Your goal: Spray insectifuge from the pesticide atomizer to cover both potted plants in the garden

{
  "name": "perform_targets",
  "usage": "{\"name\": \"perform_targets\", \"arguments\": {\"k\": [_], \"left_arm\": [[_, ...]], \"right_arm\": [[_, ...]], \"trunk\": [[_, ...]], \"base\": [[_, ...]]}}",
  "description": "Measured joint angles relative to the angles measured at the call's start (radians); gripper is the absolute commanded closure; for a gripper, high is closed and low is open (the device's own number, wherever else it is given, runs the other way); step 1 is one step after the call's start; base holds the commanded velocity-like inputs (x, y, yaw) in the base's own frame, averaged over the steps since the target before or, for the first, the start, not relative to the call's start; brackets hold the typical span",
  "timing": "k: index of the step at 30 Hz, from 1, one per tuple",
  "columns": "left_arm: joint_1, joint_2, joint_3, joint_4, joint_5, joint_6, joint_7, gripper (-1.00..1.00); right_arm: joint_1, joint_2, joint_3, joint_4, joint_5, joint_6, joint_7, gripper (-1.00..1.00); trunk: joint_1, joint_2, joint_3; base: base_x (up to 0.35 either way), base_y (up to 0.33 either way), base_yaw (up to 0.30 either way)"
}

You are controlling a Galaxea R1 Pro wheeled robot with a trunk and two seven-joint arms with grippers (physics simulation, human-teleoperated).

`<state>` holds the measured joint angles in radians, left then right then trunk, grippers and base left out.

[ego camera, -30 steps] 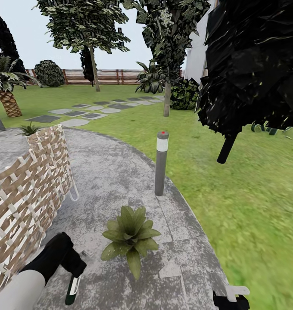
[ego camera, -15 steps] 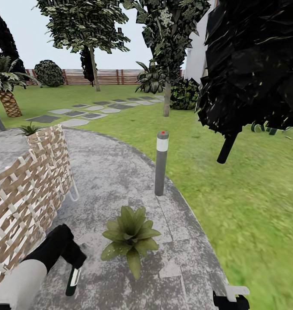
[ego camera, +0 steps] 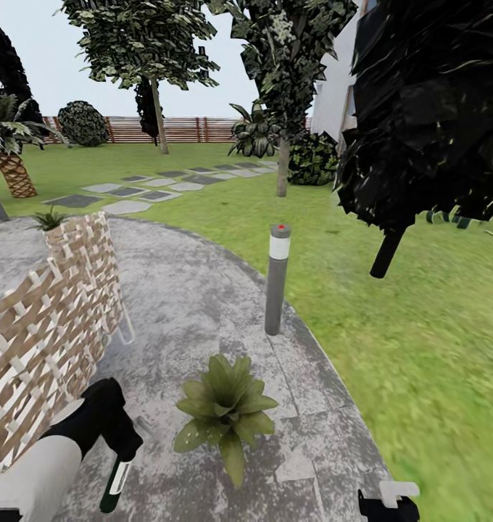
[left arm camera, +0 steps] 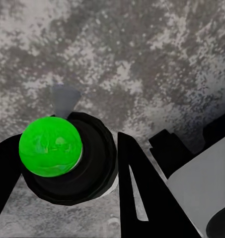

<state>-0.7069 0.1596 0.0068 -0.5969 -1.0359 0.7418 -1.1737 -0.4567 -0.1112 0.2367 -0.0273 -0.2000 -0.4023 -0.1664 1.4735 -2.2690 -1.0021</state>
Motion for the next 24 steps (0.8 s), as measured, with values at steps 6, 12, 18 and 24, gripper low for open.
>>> {"name": "perform_targets", "arguments": {"k": [6, 12, 18, 24], "left_arm": [[-0.012, -0.004, -0.042, -0.009, -0.004, 0.000, -0.067, 1.00], [-0.023, 0.009, -0.137, -0.016, -0.011, 0.002, -0.148, 1.00], [-0.022, 0.000, -0.141, -0.015, -0.019, 0.007, -0.151, 1.00], [-0.022, -0.002, -0.142, -0.015, -0.020, 0.010, -0.150, 1.00]], "right_arm": [[0.000, 0.002, 0.000, -0.001, -0.001, 0.000, 0.000, -1.00], [0.000, 0.002, 0.000, -0.001, 0.000, 0.000, 0.000, -1.00], [0.000, 0.002, 0.000, -0.001, 0.000, 0.000, 0.000, -1.00], [0.000, 0.002, 0.000, -0.001, 0.000, 0.000, 0.000, -1.00]], "trunk": [[0.000, 0.000, 0.000], [0.000, 0.000, 0.000], [0.000, 0.000, 0.000], [0.000, 0.000, 0.000]], "base": [[0.012, 0.006, -0.144], [0.001, 0.000, -0.011], [0.210, 0.105, 0.000], [0.149, 0.081, 0.000]]}}
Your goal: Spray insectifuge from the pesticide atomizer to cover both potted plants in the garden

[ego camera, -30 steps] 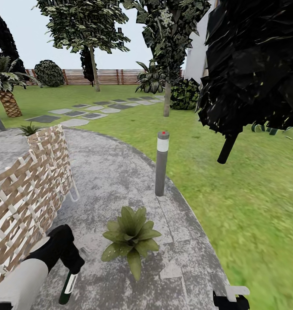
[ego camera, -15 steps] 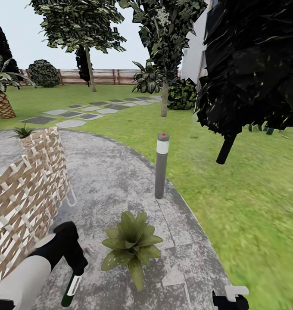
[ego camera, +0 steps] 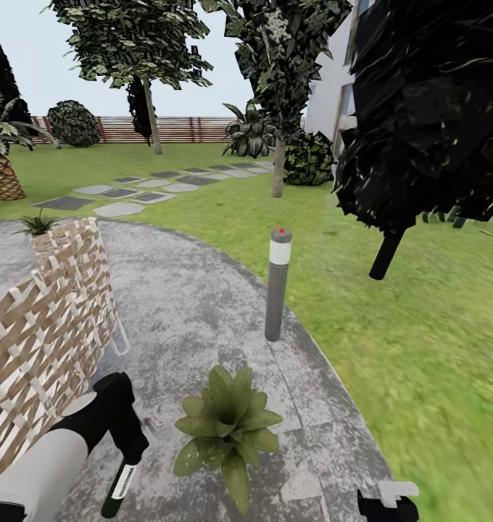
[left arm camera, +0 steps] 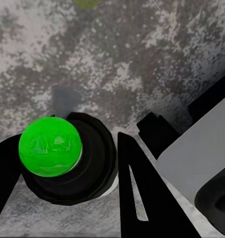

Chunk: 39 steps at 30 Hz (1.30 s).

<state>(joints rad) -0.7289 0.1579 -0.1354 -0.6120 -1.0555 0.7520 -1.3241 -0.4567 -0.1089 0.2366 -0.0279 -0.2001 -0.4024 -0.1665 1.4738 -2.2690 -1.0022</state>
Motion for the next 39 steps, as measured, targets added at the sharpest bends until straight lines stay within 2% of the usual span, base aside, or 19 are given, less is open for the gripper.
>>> {"name": "perform_targets", "arguments": {"k": [8, 11, 14, 16, 17, 19, 22, 25, 28, 30, 32, 33, 35, 37, 39], "left_arm": [[0.017, 0.034, -0.006, 0.014, -0.006, -0.014, 0.010, 1.00], [0.040, 0.028, -0.014, 0.014, -0.030, -0.015, 0.011, 1.00], [0.038, 0.021, -0.010, 0.003, -0.036, -0.006, -0.001, 1.00], [0.019, 0.013, -0.009, -0.010, -0.036, -0.001, -0.019, 1.00], [-0.020, 0.007, -0.010, -0.025, -0.036, 0.001, -0.048, 1.00], [-0.075, 0.010, -0.011, -0.033, -0.037, 0.001, -0.088, 1.00], [-0.106, 0.013, -0.016, -0.032, -0.039, -0.001, -0.109, 1.00], [-0.100, 0.016, -0.056, -0.025, -0.050, -0.009, -0.114, 1.00], [-0.094, -0.002, -0.145, -0.024, -0.074, -0.009, -0.117, 1.00], [-0.094, -0.027, -0.165, -0.024, -0.080, -0.010, -0.119, 1.00], [-0.094, -0.033, -0.177, -0.023, -0.082, -0.012, -0.122, 1.00], [-0.094, -0.030, -0.177, -0.022, -0.081, -0.013, -0.123, 1.00], [-0.093, -0.008, -0.177, -0.020, -0.080, -0.016, -0.124, 1.00], [-0.087, 0.048, -0.174, -0.018, -0.072, -0.023, -0.124, 1.00], [-0.063, 0.065, -0.167, -0.014, -0.070, -0.046, -0.125, 1.00]], "right_arm": [[0.000, 0.000, 0.000, 0.000, 0.000, 0.000, 0.000, -1.00], [0.000, 0.000, 0.000, 0.001, 0.001, 0.000, 0.000, -1.00], [0.000, 0.000, 0.000, 0.001, 0.001, 0.000, 0.000, -1.00], [0.000, 0.000, 0.000, 0.000, 0.001, 0.000, 0.000, -1.00], [0.000, 0.000, 0.000, 0.001, 0.001, 0.000, 0.000, -1.00], [0.000, 0.000, 0.000, 0.000, 0.001, 0.000, 0.000, -1.00], [0.000, 0.000, 0.000, 0.000, 0.001, 0.000, 0.000, -1.00], [0.000, 0.000, 0.000, 0.000, 0.001, 0.000, 0.000, -1.00], [0.000, 0.000, 0.000, 0.001, 0.001, 0.000, 0.000, -1.00], [0.000, 0.000, 0.000, 0.000, 0.000, 0.000, 0.000, -1.00], [0.000, 0.000, 0.000, 0.000, 0.000, 0.000, 0.000, -1.00], [0.000, 0.000, 0.000, 0.000, 0.000, 0.000, 0.000, -1.00], [0.000, 0.000, 0.000, 0.000, 0.000, 0.000, 0.000, -1.00], [0.000, 0.000, 0.000, 0.000, 0.000, 0.000, 0.000, -1.00], [0.000, 0.000, 0.000, 0.000, 0.000, 0.000, 0.000, -1.00]], "trunk": [[0.000, 0.000, 0.000], [0.000, 0.000, 0.000], [0.000, 0.000, 0.000], [0.000, 0.000, 0.000], [0.000, 0.000, 0.000], [0.000, 0.000, 0.000], [0.000, 0.000, 0.000], [0.000, 0.000, 0.000], [0.000, 0.000, 0.000], [0.000, 0.000, 0.000], [0.000, 0.000, 0.000], [0.000, 0.000, 0.000], [0.000, 0.000, 0.000], [0.000, 0.000, 0.000], [0.000, 0.000, 0.000]], "base": [[0.004, 0.002, 0.000], [0.000, 0.000, 0.000], [0.000, 0.000, 0.000], [0.000, 0.000, 0.000], [0.000, 0.000, 0.000], [0.000, 0.000, 0.000], [0.000, 0.000, 0.000], [0.000, 0.000, 0.000], [0.000, 0.000, 0.000], [0.000, 0.000, 0.000], [0.000, 0.000, 0.000], [0.000, 0.000, 0.000], [0.000, 0.000, 0.000], [0.000, 0.000, 0.000], [0.000, 0.000, 0.000]]}}
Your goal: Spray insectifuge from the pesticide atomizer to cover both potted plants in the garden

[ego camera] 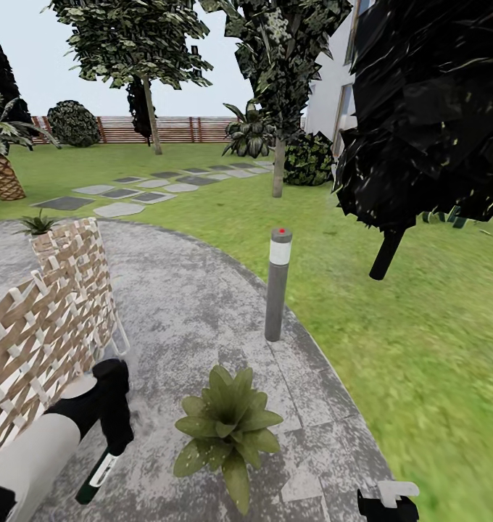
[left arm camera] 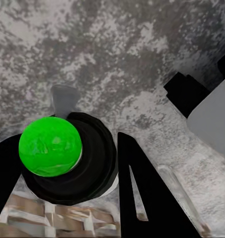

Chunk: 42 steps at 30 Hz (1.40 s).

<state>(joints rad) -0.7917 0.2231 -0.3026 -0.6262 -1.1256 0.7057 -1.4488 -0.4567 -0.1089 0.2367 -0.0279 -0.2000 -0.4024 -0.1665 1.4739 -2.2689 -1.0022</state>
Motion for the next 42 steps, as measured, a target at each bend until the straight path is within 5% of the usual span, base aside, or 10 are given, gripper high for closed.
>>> {"name": "perform_targets", "arguments": {"k": [10, 15, 23, 28, 32, 36, 42], "left_arm": [[0.015, -0.001, 0.011, -0.009, -0.002, -0.011, 0.010, 1.00], [0.007, -0.001, 0.103, -0.015, -0.012, -0.012, 0.015, 1.00], [0.011, -0.005, 0.105, -0.015, -0.015, -0.012, 0.022, 1.00], [0.020, -0.003, 0.106, -0.002, -0.011, -0.012, 0.116, 1.00], [0.020, -0.009, 0.109, 0.001, -0.002, -0.012, 0.131, 1.00], [0.021, -0.025, 0.107, 0.002, 0.001, -0.012, 0.130, 1.00], [0.064, -0.115, 0.107, 0.005, -0.008, -0.013, 0.139, 1.00]], "right_arm": [[0.000, 0.001, 0.000, -0.001, -0.001, 0.000, 0.000, -1.00], [0.000, 0.003, 0.000, -0.001, -0.003, 0.000, 0.000, -1.00], [0.000, -0.004, 0.000, 0.000, 0.000, 0.000, -0.002, -1.00], [0.000, -0.005, 0.000, 0.000, 0.000, 0.000, -0.002, -1.00], [0.000, -0.005, 0.000, 0.000, 0.000, 0.000, -0.001, -1.00], [0.000, -0.005, 0.000, 0.000, 0.000, 0.000, -0.002, -1.00], [0.000, -0.005, 0.000, 0.000, 0.000, 0.000, -0.002, -1.00]], "trunk": [[0.004, -0.007, -0.007], [0.023, -0.042, -0.030], [0.038, -0.070, -0.046], [0.038, -0.070, -0.046], [0.038, -0.070, -0.046], [0.038, -0.070, -0.046], [0.038, -0.070, -0.046]], "base": [[0.000, 0.000, 0.000], [0.000, 0.000, 0.000], [0.000, 0.000, 0.000], [0.002, 0.001, 0.000], [0.138, 0.107, 0.000], [0.037, 0.028, 0.000], [0.001, 0.001, 0.000]]}}
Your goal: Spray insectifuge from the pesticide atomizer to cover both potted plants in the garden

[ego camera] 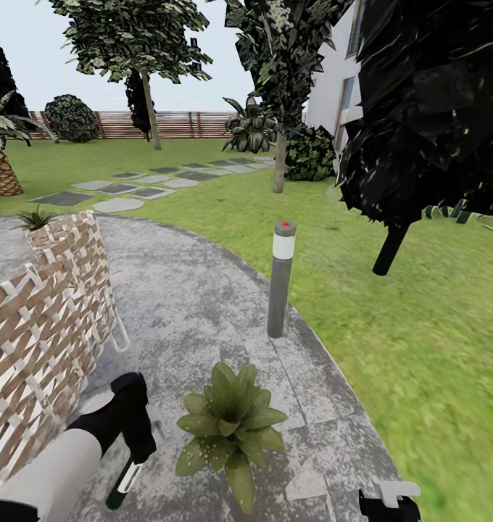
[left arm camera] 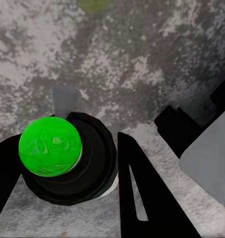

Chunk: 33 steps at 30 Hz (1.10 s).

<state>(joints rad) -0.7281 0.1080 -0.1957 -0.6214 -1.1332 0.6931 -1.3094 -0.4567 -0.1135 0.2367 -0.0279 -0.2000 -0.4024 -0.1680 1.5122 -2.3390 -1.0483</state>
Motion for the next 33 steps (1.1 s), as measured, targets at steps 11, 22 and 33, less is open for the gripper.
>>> {"name": "perform_targets", "arguments": {"k": [11, 22, 33], "left_arm": [[0.014, 0.054, 0.149, -0.010, -0.003, -0.002, 0.000, 1.00], [0.007, 0.041, 0.155, -0.016, -0.004, 0.002, -0.004, 1.00], [0.002, 0.039, 0.152, -0.022, -0.006, 0.006, -0.006, 1.00]], "right_arm": [[0.000, 0.001, 0.000, -0.001, 0.000, 0.000, 0.000, -1.00], [0.000, 0.003, 0.000, -0.001, 0.000, -0.001, 0.000, -1.00], [0.000, 0.005, 0.000, 0.000, 0.000, 0.000, 0.000, -1.00]], "trunk": [[0.000, 0.000, 0.000], [0.000, 0.000, 0.000], [0.000, 0.000, 0.000]], "base": [[-0.046, -0.046, 0.005], [-0.012, -0.260, 0.214], [-0.233, -0.212, 0.030]]}}
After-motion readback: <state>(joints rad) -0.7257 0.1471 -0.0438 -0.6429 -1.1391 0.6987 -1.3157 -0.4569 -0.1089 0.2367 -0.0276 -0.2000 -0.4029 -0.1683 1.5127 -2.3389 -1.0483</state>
